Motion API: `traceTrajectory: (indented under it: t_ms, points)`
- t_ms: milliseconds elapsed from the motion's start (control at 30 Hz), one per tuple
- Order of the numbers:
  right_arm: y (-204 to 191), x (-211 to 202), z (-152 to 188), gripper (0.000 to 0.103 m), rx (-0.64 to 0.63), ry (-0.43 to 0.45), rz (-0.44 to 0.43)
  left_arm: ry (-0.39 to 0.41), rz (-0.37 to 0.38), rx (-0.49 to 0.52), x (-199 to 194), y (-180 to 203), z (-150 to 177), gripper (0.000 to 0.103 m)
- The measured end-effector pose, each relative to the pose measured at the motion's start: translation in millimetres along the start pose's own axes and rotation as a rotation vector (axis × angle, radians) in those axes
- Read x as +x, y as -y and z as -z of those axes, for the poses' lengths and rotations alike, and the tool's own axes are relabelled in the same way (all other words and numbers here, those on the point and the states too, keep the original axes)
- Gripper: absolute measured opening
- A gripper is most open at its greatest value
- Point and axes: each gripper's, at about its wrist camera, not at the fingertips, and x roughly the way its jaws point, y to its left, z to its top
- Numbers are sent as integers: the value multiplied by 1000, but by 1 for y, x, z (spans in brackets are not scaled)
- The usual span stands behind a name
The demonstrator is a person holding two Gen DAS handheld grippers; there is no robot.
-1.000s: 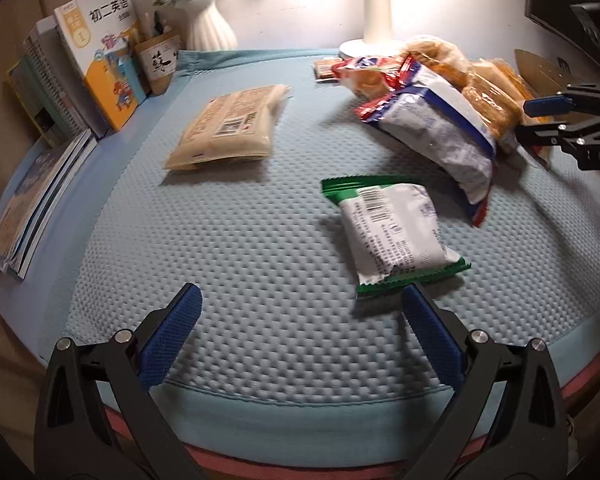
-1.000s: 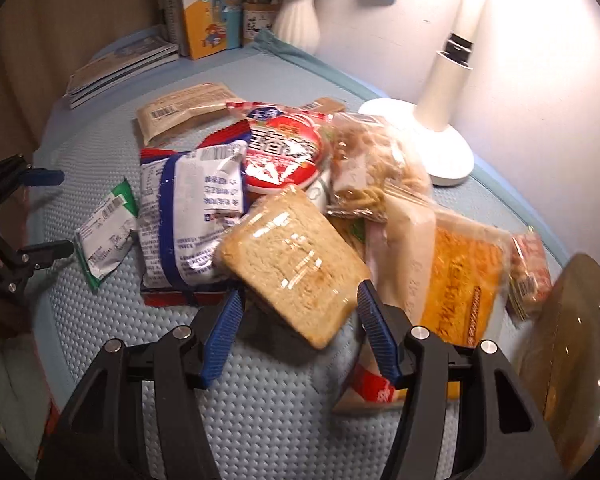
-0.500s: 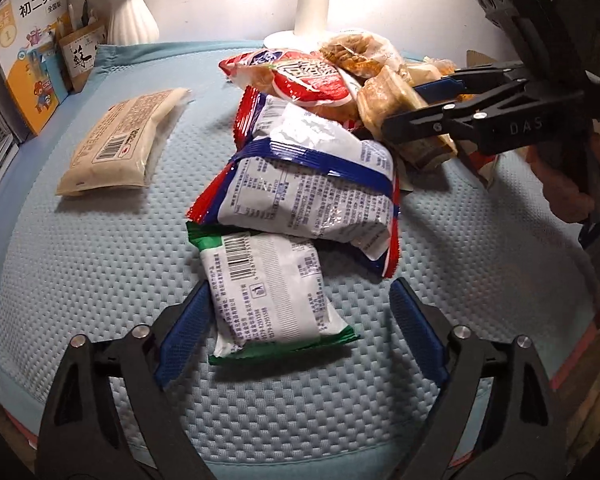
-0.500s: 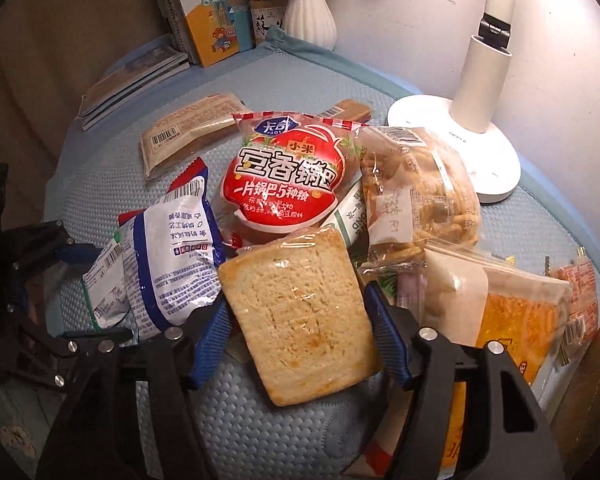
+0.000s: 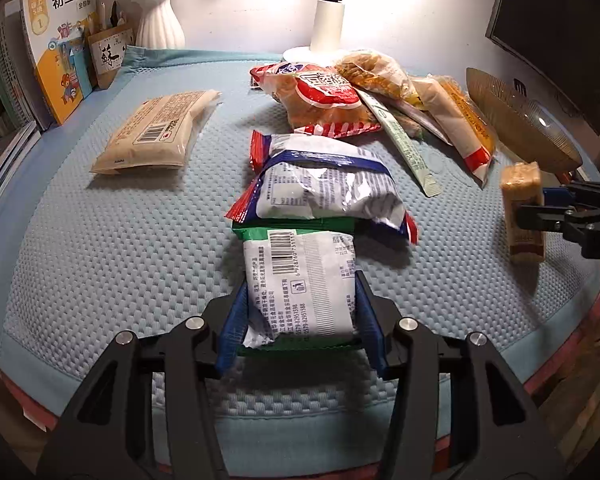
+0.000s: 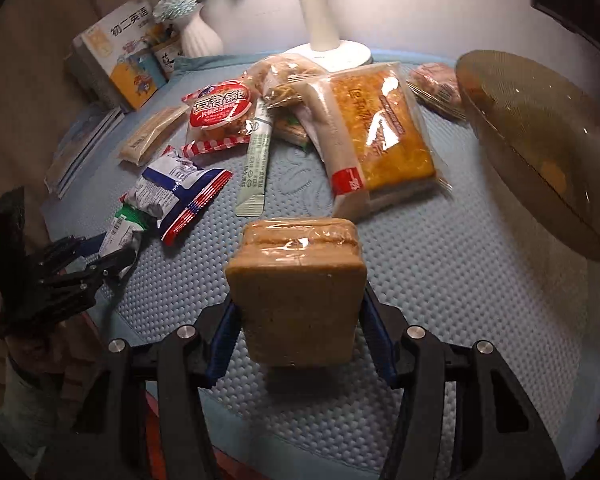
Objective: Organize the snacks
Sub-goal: 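Grasp the bread loaf with the right gripper while the left grasps the green-edged packet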
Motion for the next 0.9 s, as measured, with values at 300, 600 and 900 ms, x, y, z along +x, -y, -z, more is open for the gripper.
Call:
traceTrajectory:
  t_ms: [300, 600, 900]
  points:
    - [-6, 21, -3, 57, 31, -6, 25, 15, 36, -43, -3, 4, 7, 50]
    - [-9, 40, -6, 68, 25, -3, 47, 3, 32, -67, 4, -2, 8, 50]
    - [-26, 38, 1, 57, -23, 37, 141, 8, -63, -46, 9, 13, 6, 51]
